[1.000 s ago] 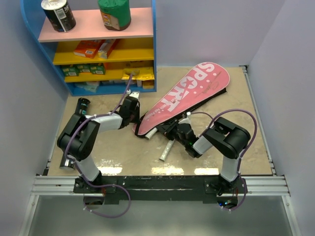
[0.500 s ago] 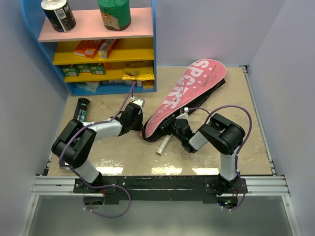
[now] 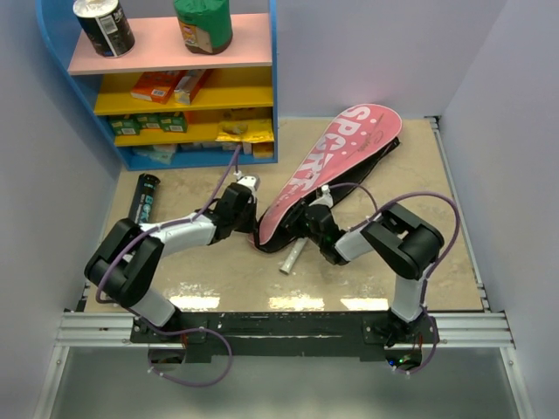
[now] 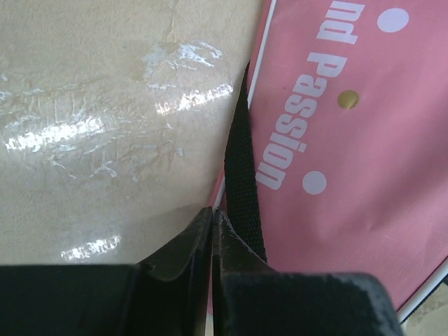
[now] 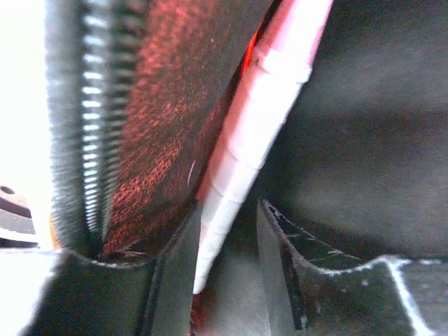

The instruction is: Pack up the badminton gear

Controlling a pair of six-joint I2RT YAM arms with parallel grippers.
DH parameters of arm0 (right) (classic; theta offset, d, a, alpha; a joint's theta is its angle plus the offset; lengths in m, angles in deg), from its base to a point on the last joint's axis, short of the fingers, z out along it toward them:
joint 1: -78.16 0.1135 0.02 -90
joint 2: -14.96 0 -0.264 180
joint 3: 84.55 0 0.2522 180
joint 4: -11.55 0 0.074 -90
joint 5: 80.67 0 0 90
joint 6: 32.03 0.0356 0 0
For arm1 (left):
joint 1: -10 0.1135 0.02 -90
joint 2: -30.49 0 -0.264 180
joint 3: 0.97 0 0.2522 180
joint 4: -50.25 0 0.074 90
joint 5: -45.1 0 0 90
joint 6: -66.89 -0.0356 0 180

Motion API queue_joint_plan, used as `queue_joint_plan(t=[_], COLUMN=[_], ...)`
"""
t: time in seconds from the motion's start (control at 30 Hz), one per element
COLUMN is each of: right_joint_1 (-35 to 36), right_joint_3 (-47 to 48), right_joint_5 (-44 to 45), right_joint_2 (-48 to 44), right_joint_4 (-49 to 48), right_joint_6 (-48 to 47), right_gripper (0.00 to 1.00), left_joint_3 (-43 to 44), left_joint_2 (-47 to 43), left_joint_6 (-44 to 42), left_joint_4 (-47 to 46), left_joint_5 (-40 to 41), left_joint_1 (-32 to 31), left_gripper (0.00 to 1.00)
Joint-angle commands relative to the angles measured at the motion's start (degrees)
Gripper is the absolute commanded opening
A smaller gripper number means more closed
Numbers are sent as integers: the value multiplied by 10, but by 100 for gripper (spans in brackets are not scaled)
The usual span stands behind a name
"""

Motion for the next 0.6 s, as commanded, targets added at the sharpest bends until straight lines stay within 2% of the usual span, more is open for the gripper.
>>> queue_joint_plan(t=[0.0, 0.23, 0.4, 0.5, 0.57], right_joint_1=[-8, -8, -8, -8, -7], right_joint_3=[-9, -17, -24, -11, -3], right_joint_5=[16, 55, 123, 150, 165], right_joint_2=[-104, -320, -469, -495, -512], right_joint_4=[133, 388, 561, 640, 684], right_joint_6=[-80, -128, -129, -128, -123], right_gripper=[45, 52, 56, 56, 56], left_joint_3=[-4, -1, -11, -3, 9], left_joint_2=[-30, -99, -176, -225, -241], left_joint_6=[15, 11, 11, 11, 1], left_joint_4=[21, 63, 99, 132, 142], left_joint_5=[5, 38, 38, 48, 51], left_joint_1=[-9, -9, -12, -26, -49], left_gripper=[9, 9, 9, 9, 13])
